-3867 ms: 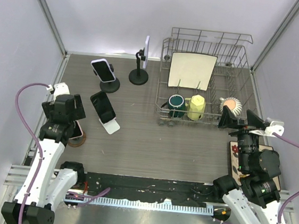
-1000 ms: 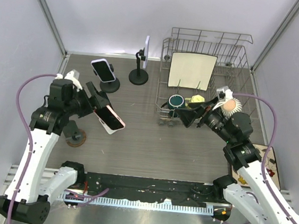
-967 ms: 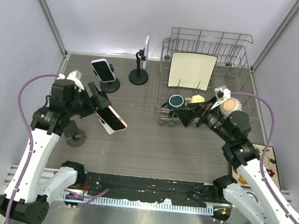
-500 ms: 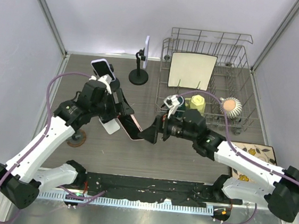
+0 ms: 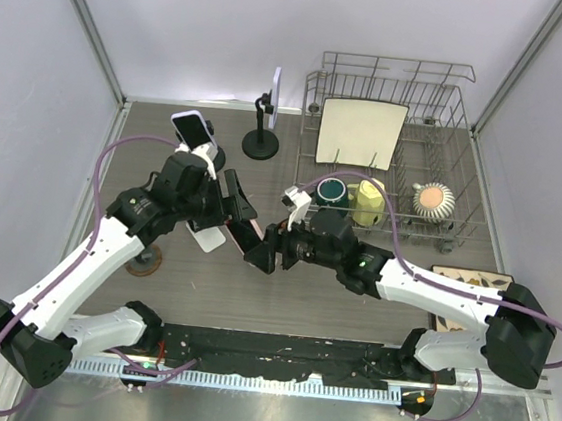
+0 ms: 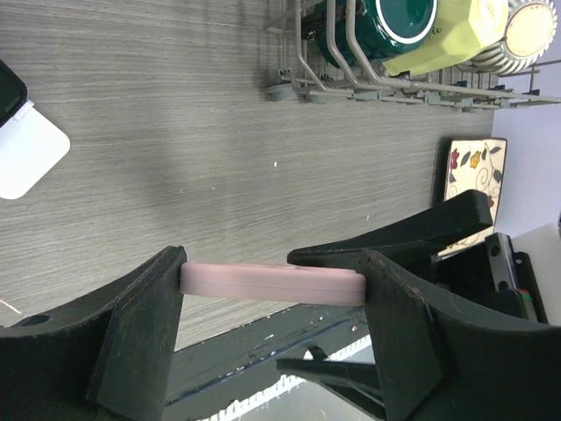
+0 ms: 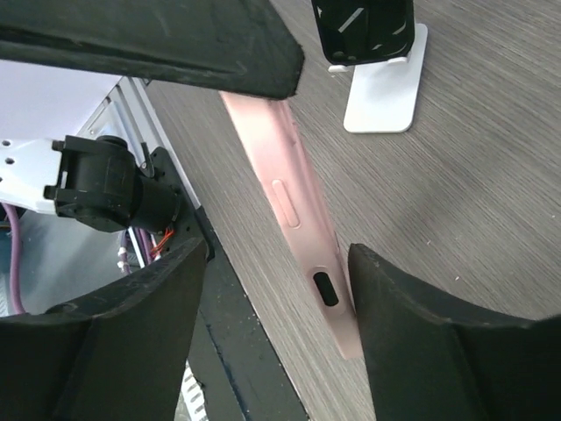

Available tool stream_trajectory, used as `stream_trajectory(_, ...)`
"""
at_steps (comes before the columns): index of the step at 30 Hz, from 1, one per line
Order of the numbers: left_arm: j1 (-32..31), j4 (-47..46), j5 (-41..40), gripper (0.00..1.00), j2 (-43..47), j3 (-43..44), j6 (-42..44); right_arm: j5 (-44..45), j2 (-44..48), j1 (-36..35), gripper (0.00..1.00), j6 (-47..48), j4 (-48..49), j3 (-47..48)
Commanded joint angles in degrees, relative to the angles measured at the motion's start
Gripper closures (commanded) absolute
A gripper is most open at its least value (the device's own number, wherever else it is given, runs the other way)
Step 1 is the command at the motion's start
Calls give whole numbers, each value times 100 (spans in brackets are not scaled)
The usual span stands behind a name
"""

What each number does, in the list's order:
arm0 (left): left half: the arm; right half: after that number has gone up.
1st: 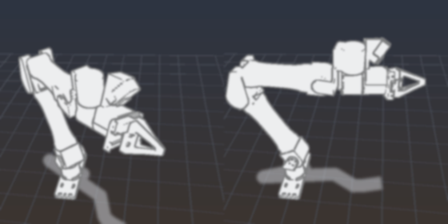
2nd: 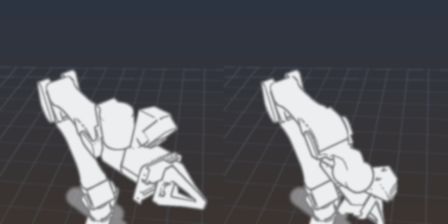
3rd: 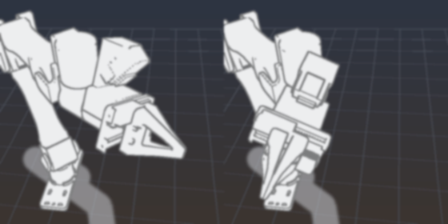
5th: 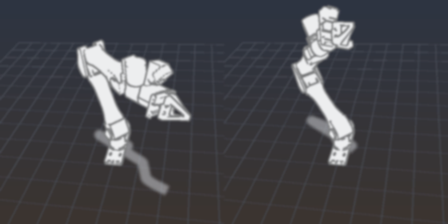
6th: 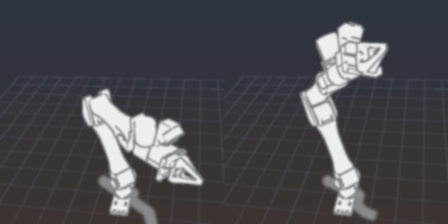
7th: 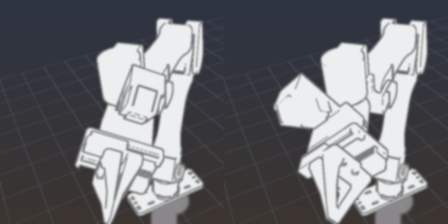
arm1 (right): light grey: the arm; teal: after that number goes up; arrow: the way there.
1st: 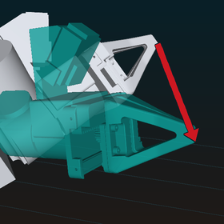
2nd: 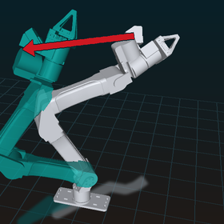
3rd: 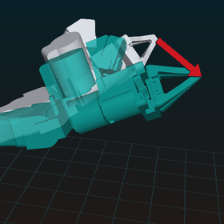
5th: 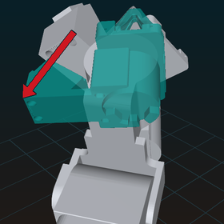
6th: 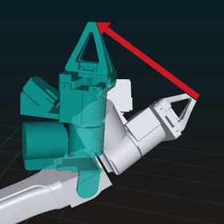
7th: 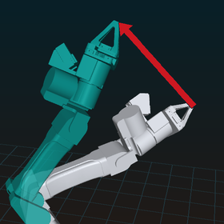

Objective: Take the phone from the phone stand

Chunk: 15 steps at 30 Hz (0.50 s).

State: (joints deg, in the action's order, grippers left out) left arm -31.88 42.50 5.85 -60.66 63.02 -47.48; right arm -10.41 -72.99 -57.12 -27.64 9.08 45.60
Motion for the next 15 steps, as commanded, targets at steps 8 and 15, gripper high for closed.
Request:
stream_trajectory(8, -11, -277, 93, 89, 125, 439, 230, 145, -66, -97, 91, 84, 173, 151)
stream_trajectory(15, -11, -576, -398, 21, 502, 298, 906, 407, 355, -97, 99, -391, -772, -78)
